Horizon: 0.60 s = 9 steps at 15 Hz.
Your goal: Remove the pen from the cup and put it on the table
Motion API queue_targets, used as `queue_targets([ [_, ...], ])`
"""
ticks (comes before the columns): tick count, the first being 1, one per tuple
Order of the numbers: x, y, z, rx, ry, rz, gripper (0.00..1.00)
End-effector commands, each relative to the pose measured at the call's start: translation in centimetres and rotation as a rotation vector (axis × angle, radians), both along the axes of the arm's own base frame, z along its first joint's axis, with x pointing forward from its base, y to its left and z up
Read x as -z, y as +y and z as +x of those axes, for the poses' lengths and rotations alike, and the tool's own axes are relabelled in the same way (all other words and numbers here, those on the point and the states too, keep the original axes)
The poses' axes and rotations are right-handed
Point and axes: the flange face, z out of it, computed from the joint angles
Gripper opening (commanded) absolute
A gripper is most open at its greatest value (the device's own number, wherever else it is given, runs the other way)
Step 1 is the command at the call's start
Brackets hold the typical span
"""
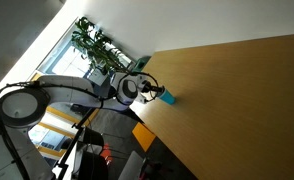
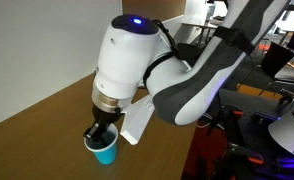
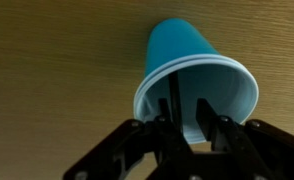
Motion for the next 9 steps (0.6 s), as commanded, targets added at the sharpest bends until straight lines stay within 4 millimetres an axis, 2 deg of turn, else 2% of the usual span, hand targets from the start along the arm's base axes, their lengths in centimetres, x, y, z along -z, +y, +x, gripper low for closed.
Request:
queue_targets([
  [1, 0.29, 0.07, 0.96, -0.001, 0.017, -0.004, 0.34],
  [4, 0.54, 0.18, 1.22, -0.002, 0.019, 0.001, 0.29],
  [5, 0.65, 0.17, 1.3, -0.004, 0.021, 0.004, 0.11],
  [8, 0.81, -0.04, 1.63, -0.006, 0.026, 0.008, 0.0],
  [9, 0.77, -0.07, 1.7, -0.005, 0.026, 0.009, 0.0],
])
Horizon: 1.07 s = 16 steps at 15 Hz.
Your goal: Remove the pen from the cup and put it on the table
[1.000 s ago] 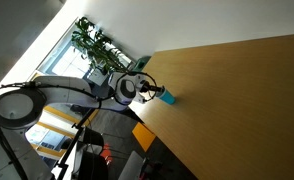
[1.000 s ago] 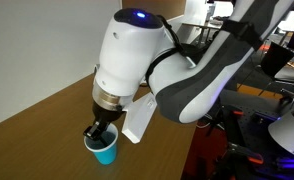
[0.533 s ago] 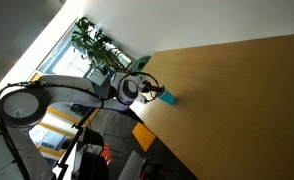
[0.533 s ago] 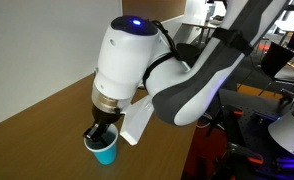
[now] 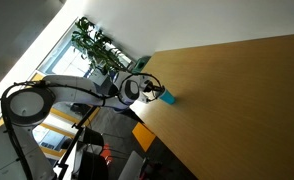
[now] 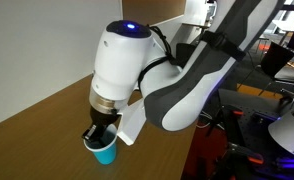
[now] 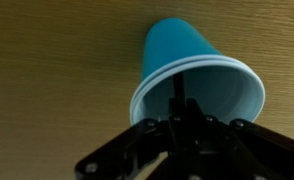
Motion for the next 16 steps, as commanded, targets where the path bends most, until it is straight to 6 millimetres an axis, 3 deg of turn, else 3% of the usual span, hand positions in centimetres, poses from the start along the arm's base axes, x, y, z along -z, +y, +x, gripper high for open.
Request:
queue_targets([
  [1, -0.3, 0.1, 0.7, -0.007, 0.006, -0.013, 0.03],
  [16, -2.4, 2.3, -1.8, -0.059, -0.086, -0.103, 0.03],
])
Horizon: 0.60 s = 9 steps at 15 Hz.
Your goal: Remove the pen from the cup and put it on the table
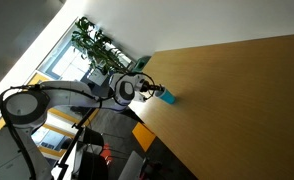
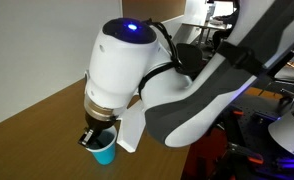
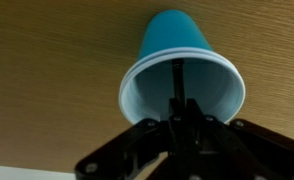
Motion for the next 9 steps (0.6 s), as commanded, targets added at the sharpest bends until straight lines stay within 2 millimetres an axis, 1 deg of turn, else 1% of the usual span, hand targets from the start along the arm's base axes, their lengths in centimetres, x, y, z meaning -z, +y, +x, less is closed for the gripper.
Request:
queue_targets([
  [1, -1.5, 0.1, -1.3, -0.001, -0.032, -0.006, 0.03],
  [5, -2.4, 0.3, -2.1, -0.014, -0.069, -0.03, 0.03],
  [9, -3.6, 0.3, -3.6, -0.025, -0.092, -0.038, 0.03],
])
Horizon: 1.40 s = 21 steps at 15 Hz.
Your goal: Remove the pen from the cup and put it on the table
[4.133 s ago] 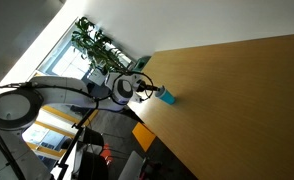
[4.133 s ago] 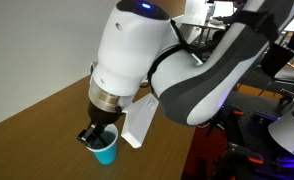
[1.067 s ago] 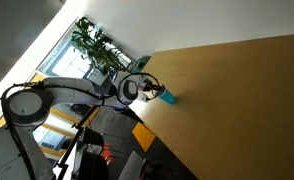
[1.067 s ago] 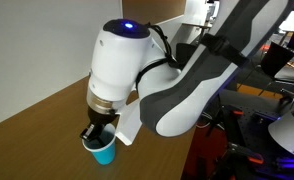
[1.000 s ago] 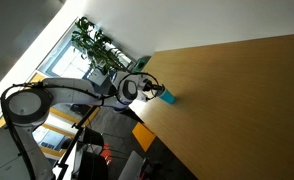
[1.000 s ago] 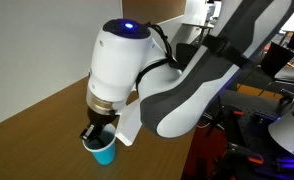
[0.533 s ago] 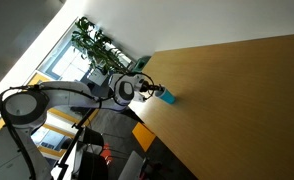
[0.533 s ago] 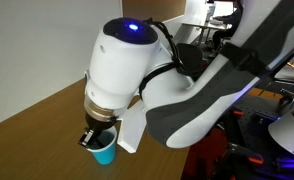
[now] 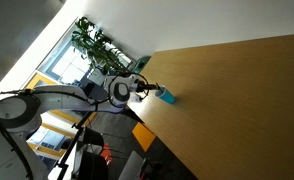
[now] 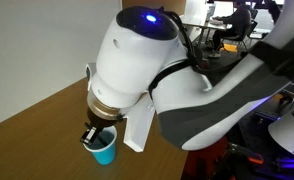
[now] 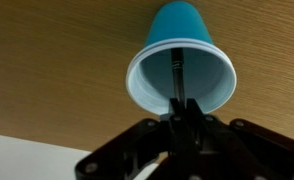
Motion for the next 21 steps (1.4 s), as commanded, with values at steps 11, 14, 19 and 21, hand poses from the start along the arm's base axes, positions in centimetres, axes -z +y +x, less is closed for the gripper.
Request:
queue_targets([
  [11, -5.5, -2.0, -3.9, 0.046, -0.139, 0.055, 0.03],
  [14, -7.2, -2.9, -3.6, 0.066, -0.175, 0.06, 0.03],
  [19, -9.8, -4.8, -3.0, 0.114, -0.211, 0.076, 0.03],
  [21, -10.6, -6.0, -2.3, 0.157, -0.217, 0.08, 0.03],
])
